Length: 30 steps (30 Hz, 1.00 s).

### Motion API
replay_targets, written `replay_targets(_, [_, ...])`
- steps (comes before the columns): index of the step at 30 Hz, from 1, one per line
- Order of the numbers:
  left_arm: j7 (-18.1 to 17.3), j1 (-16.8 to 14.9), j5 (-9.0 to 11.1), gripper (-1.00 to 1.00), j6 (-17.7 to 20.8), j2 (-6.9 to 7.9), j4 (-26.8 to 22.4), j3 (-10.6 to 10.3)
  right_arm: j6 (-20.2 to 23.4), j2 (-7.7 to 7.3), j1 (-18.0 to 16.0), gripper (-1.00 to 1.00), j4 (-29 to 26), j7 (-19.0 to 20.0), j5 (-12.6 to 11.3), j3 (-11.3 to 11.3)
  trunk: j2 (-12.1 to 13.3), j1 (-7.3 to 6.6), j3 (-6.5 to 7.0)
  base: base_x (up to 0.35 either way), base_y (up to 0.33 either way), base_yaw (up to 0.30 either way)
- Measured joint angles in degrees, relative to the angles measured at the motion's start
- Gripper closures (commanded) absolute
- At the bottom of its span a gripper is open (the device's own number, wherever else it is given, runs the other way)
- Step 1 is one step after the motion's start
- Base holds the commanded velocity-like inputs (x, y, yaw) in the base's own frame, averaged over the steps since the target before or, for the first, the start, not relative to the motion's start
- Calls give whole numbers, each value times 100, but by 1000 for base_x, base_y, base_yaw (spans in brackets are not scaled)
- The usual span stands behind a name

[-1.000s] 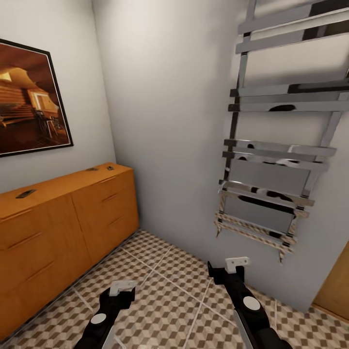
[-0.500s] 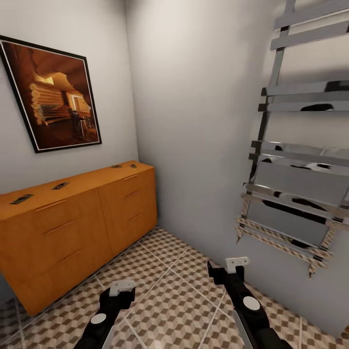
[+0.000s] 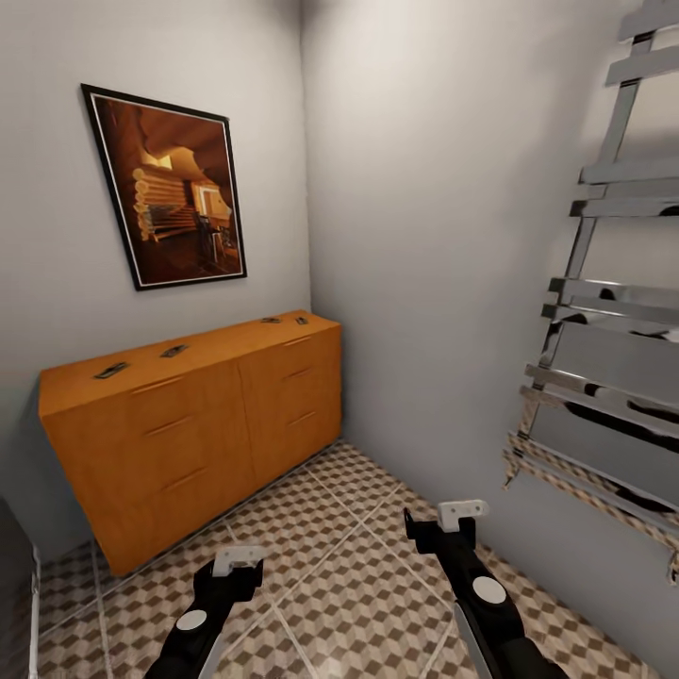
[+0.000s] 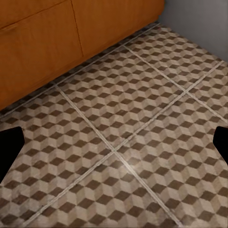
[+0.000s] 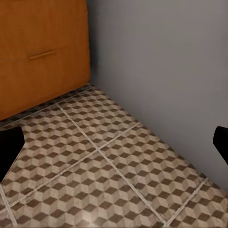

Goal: Take the four mousetraps from the cabinet in the bathroom and place them on the bathroom floor. Make sure all four end up on the same floor surface, and ensure that at least two of them are either under or directly next to the same bathroom sink.

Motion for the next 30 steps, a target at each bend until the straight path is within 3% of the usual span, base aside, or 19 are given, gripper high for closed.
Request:
replay_targets(17, [0,0,5,-100,0,0,8,-2,0,0,0,-100,0,0,0,0,0,-1,0,13,-5,284])
replay_targets(30, [0,0,5,-100,-1,0,11,-8,1,0,0,-100,-1,0,0,0,0,-2,0,200,-84,284])
